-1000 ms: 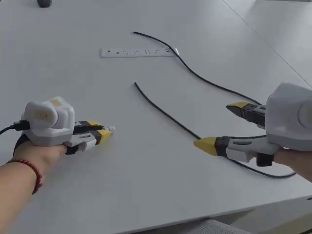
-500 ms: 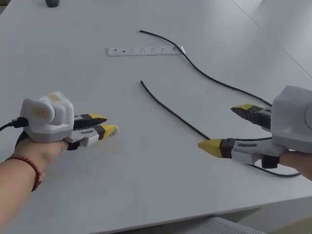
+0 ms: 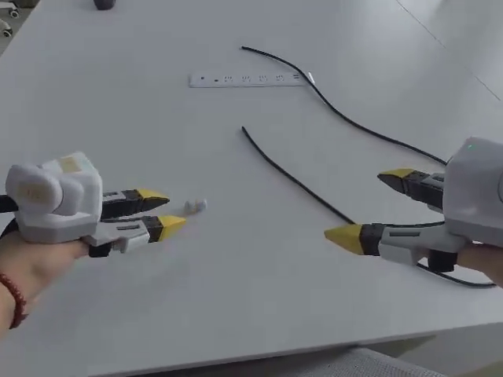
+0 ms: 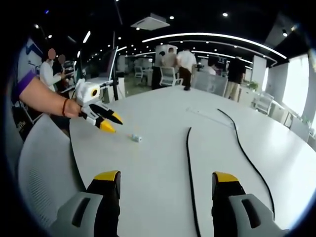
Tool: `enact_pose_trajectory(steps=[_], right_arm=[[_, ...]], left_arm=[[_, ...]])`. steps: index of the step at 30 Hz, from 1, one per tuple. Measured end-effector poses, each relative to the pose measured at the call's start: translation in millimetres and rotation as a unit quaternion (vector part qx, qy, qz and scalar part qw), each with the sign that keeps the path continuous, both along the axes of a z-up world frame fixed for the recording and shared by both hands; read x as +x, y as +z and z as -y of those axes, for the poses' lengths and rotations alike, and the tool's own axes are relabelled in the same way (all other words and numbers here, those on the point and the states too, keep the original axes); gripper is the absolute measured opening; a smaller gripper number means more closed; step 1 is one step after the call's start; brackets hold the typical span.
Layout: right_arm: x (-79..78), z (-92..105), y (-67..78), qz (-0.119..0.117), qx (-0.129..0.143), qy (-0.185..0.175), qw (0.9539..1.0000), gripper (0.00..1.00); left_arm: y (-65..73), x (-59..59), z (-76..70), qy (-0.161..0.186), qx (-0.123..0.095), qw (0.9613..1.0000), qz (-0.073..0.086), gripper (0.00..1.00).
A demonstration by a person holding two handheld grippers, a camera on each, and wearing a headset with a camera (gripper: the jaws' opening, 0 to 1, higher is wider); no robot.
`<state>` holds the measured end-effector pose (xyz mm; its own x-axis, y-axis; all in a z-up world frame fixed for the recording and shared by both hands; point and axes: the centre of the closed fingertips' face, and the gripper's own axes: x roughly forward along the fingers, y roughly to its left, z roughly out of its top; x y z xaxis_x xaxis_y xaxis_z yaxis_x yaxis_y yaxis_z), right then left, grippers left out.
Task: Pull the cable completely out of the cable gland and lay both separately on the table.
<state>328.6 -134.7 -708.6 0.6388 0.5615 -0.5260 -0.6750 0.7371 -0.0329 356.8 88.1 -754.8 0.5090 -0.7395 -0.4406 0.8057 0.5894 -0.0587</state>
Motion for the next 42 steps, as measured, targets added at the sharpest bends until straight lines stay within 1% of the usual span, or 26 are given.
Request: enact_pose_trajectory(steps=[2, 5, 8, 10, 11, 12, 13, 14, 15, 16, 17, 18, 19, 20, 22, 23, 25, 29, 30, 33, 34, 35, 37, 39, 40, 42], right_arm=[[-0.4, -0.5, -0.2, 0.0, 0.001, 0.0, 1.0, 0.76], [-1.5, -2.1, -1.1, -0.001, 0.0, 0.002, 1.0, 0.76], [-2.2, -4.4, -0.6, 0.0, -0.001, 0.005, 1.0, 0.76], [-1.9, -5.6, 1.7, 0.002, 0.001, 0.006, 1.0, 0.76], [-1.7, -6.2, 2.9, 0.002, 0.002, 0.006, 1.0, 0.76], [-1.6, -6.1, 3.1, 0.004, -0.002, 0.007, 1.0, 0.76], [-1.8, -6.1, 3.0, 0.003, -0.001, 0.008, 1.0, 0.75], [-1.5, -6.1, 4.4, 0.004, 0.001, 0.006, 1.0, 0.76], [-1.7, -6.3, 5.0, 0.005, 0.001, 0.007, 1.0, 0.75], [-2.1, -6.5, 5.3, 0.005, 0.001, 0.007, 1.0, 0.75], [-2.5, -6.3, 6.0, 0.007, -0.001, 0.007, 1.0, 0.75], [-3.1, -6.5, 6.4, 0.007, -0.001, 0.008, 0.9999, 0.75], [-3.9, -6.8, 7.0, 0.006, 0.002, 0.007, 1.0, 0.75], [-4.3, -6.4, 7.4, 0.008, 0.001, 0.007, 0.9999, 0.75], [-5.8, -5.9, 7.5, 0.007, 0.001, 0.007, 1.0, 0.75], [-6.3, -5.1, 7.4, 0.008, -0.001, 0.006, 0.9999, 0.76], [-8.1, -4.3, 7.4, 0.006, 0.003, 0.004, 1.0, 0.76], [-11.6, -2.1, 8.9, 0.008, 0.004, 0.002, 1.0, 0.77], [-13.0, -1.5, 9.1, 0.008, 0.003, 0.003, 1.0, 0.77], [-14.5, -0.8, 10.0, 0.009, 0.004, 0.001, 0.9999, 0.8], [-14.7, -0.4, 11.5, 0.016, 0.005, 0.0, 0.9999, 0.84], [-15.9, -0.9, 10.8, 0.013, 0.004, 0.002, 0.9999, 0.84], [-17.5, -0.4, 10.6, 0.015, 0.0, 0.003, 0.9999, 0.85], [-19.0, 0.1, 9.8, 0.013, -0.003, 0.004, 0.9999, 0.85], [-19.2, 0.3, 11.0, 0.016, -0.002, 0.004, 0.9999, 0.85], [-19.5, 0.9, 12.4, 0.017, 0.0, 0.002, 0.9999, 0.85]], left_arm=[[9.4, -5.8, -5.7, 0.006, -0.013, 0.9999, 0.002, 0.34], [19.0, -13.4, -13.2, 0.011, -0.018, 0.9997, 0.012, 0.39], [22.4, -19.6, -18.1, 0.015, -0.013, 0.9997, 0.013, 0.45], [25.9, -23.4, -20.3, 0.018, -0.014, 0.9996, 0.02, 0.48], [27.6, -25.2, -21.4, 0.019, -0.014, 0.9995, 0.023, 0.54], [28.7, -24.5, -21.8, 0.024, -0.017, 0.9992, 0.027, 0.64], [30.7, -23.5, -22.1, 0.03, -0.024, 0.9988, 0.031, 0.79], [33.0, -22.3, -22.1, 0.041, -0.035, 0.998, 0.032, 0.88], [31.6, -23.2, -22.8, 0.041, -0.032, 0.9982, 0.03, 0.94], [30.7, -24.4, -23.6, 0.041, -0.031, 0.9983, 0.028, 0.95], [28.9, -27.1, -23.4, 0.039, -0.033, 0.9985, 0.021, 0.94], [28.1, -28.3, -23.4, 0.04, -0.033, 0.9985, 0.019, 0.96], [28.5, -29.6, -22.9, 0.044, -0.038, 0.998, 0.022, 1.0], [28.1, -30.6, -23.2, 0.043, -0.036, 0.9982, 0.02, 0.99], [30.3, -32.6, -22.9, 0.045, -0.046, 0.9978, 0.017, 0.99], [30.1, -33.9, -22.9, 0.047, -0.047, 0.9977, 0.012, 0.99], [32.7, -36.2, -24.6, 0.05, -0.044, 0.9976, 0.016, 0.99], [38.9, -38.9, -28.9, 0.059, -0.053, 0.9967, 0.021, 0.99], [38.8, -39.0, -30.2, 0.062, -0.049, 0.9966, 0.022, 0.99], [38.7, -41.6, -32.7, 0.066, -0.045, 0.9965, 0.021, 0.99], [39.3, -42.6, -33.2, 0.068, -0.048, 0.9964, 0.019, 0.99], [40.2, -43.9, -33.6, 0.068, -0.05, 0.9962, 0.02, 0.99], [42.6, -44.9, -36.6, 0.075, -0.049, 0.9956, 0.027, 0.99], [43.2, -46.5, -38.7, 0.083, -0.053, 0.9949, 0.021, 0.99], [43.4, -47.2, -40.2, 0.085, -0.048, 0.9949, 0.025, 0.99], [44.6, -50.8, -40.7, 0.087, -0.052, 0.9947, 0.022, 0.99]])
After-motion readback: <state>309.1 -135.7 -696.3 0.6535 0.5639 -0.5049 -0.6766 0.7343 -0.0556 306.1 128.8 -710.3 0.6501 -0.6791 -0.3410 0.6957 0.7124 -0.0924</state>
